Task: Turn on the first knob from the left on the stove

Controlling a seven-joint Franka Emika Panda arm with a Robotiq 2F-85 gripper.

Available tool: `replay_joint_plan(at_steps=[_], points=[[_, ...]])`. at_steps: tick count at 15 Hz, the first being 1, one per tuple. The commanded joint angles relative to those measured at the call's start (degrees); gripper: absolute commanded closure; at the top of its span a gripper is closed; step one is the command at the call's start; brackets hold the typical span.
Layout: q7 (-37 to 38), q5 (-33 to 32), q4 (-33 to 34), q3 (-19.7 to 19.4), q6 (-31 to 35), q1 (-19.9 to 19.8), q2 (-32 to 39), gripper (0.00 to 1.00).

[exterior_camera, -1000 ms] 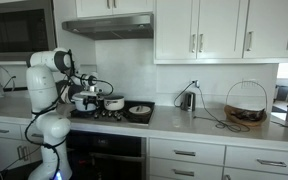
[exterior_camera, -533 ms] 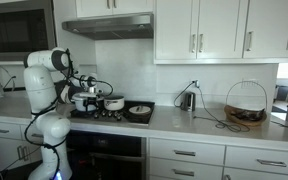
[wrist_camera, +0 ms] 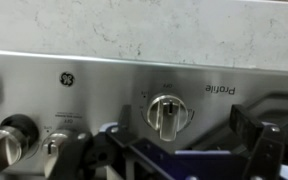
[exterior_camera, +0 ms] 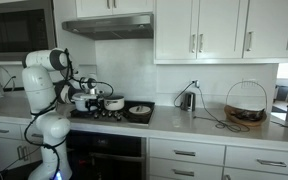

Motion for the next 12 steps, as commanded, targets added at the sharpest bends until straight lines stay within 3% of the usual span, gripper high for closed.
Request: replay_joint_plan(at_steps=[1, 3, 10, 12], points=[[0.91, -1.11, -1.66, -0.52, 2.67, -0.59, -0.61, 0.0], [0.78, -1.49, -1.49, -0.84, 2.79, -0.77, -0.44, 0.0], [0.27, -3.38, -0.06, -1.2, 2.58, -1.21, 0.87, 0.27], [0.1, -3.49, 0.43, -1.15, 2.66, -1.16, 1.46, 0.28]])
